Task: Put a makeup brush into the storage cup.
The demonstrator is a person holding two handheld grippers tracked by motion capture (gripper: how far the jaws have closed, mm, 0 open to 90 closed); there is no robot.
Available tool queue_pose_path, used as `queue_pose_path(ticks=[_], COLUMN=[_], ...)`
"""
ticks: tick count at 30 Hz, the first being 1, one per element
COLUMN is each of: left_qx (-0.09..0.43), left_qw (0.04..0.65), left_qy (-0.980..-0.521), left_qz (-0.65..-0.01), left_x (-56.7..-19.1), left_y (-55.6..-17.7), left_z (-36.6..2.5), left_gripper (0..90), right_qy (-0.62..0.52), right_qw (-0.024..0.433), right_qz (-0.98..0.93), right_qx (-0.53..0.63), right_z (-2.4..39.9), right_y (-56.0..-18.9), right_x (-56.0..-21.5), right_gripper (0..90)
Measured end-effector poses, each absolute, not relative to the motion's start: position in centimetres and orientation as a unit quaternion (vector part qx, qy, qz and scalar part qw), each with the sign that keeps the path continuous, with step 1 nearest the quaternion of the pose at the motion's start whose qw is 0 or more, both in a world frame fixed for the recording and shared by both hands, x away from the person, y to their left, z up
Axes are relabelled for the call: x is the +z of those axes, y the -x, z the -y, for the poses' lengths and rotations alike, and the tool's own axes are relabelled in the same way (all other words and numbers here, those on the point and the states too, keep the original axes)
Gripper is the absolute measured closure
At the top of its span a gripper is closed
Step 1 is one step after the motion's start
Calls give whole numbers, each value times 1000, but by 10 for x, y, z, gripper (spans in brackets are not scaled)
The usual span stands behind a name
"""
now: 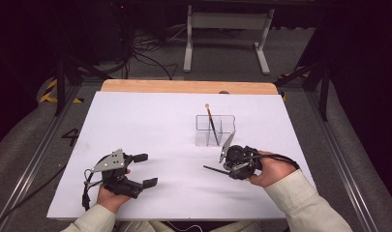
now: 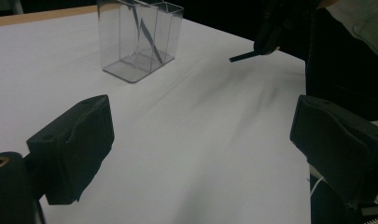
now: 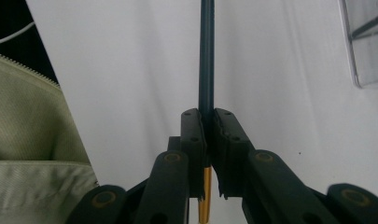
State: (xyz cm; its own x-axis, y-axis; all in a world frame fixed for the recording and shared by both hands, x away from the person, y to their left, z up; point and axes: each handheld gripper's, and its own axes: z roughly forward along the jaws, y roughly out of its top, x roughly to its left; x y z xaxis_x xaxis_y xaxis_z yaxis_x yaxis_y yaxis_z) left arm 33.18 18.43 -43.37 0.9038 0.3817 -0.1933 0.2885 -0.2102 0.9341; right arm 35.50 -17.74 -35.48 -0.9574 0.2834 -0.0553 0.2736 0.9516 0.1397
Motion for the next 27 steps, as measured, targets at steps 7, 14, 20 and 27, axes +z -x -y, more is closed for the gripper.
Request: queue_pose_path(ticks=[7,14,20,27], left_qx=[31,16,9,1], left_qw=[593,601,601,606], left_qy=[-781,-779,-782,-781], left_qz=[-194,-179,-164,-153], left_x=[-429,-427,-425,-422], left_y=[-334,-336,-337,-338], left_z=[-174,-165,-157,-151], left_gripper=[84,100,112,113], right_qy=[-95,-66,-42,-16], right_qw=[33,35,32,22], right_qz=[-993,-995,-996,-997], right_qx=[66,67,70,77], right_z=[164,153,146,136], right_y=[-351,-350,-349,-349], right_x=[-346,-335,-328,-324], right_gripper=[832,833,833,832])
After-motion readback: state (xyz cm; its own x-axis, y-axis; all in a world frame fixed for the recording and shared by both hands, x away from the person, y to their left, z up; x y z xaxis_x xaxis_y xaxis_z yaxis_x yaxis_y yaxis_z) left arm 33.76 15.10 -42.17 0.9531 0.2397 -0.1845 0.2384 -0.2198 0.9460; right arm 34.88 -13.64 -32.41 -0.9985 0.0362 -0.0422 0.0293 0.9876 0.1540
